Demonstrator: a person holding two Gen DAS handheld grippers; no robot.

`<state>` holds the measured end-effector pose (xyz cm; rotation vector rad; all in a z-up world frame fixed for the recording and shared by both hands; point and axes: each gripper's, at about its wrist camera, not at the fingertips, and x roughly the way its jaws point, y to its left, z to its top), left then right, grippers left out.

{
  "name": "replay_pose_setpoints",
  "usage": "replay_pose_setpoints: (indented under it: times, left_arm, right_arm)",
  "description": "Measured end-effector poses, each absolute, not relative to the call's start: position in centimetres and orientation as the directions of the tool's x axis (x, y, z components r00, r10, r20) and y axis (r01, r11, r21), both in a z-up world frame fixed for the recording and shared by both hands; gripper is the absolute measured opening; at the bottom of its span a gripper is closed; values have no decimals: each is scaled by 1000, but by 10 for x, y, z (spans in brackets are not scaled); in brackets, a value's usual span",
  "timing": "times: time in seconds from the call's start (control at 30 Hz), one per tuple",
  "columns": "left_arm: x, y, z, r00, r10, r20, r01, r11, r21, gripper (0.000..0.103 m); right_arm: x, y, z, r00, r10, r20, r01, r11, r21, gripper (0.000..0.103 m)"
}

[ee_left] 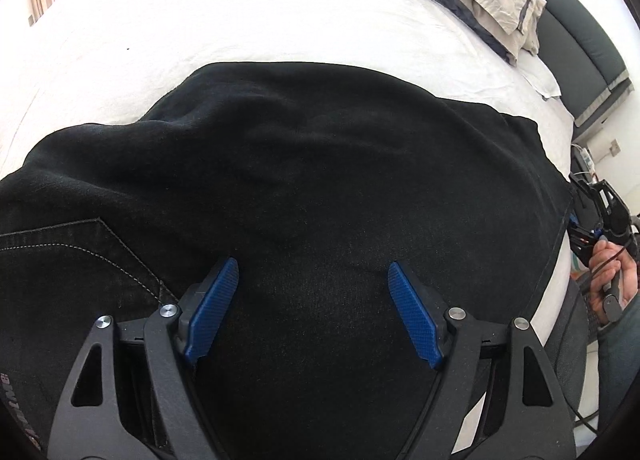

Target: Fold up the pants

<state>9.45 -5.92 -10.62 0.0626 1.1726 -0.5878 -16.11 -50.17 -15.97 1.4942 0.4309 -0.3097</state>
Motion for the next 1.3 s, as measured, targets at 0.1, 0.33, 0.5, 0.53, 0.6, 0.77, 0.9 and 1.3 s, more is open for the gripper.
replay_pose_setpoints:
  times: [0.1, 0.33, 0.5, 0.53, 0.6, 0.77, 0.9, 1.3]
  left_arm:
    - [97, -66, -108, 257, -387, -886, 471, 851, -235, 77]
    - [97, -67, -112, 264, -398, -879, 480, 844, -238, 77]
    - [98, -52, -111, 261, -407, -875, 480, 841, -248, 77]
    - [98, -47, -110, 260, -409, -874, 479, 841, -251, 77]
    - [99, -45, -110, 258, -417, -872, 477, 839, -260, 76]
    - [99, -42, -110, 258, -437, -862, 469, 836, -284, 76]
    - [100, -37, -111, 256, -463, -849, 459, 831, -315, 76]
    - [105, -17, -108, 245, -562, -790, 394, 802, -448, 77]
  right_arm:
    - [-157, -501, -160, 849, 57, -525, 518, 104, 849, 30]
    - [-154, -506, -167, 882, 70, -465, 463, 49, 885, 19]
    - [-155, -505, -164, 885, 65, -461, 458, 61, 887, 17]
    - [-153, -505, -161, 881, 61, -468, 464, 72, 883, 17]
    - [-150, -503, -153, 875, 50, -481, 475, 98, 874, 17]
    - [-135, -488, -116, 857, 15, -515, 498, 229, 836, 16]
    - [-97, -449, -65, 835, 31, -550, 480, 448, 754, 16]
    - [4, -193, -72, 562, 218, -798, 90, 943, 321, 16]
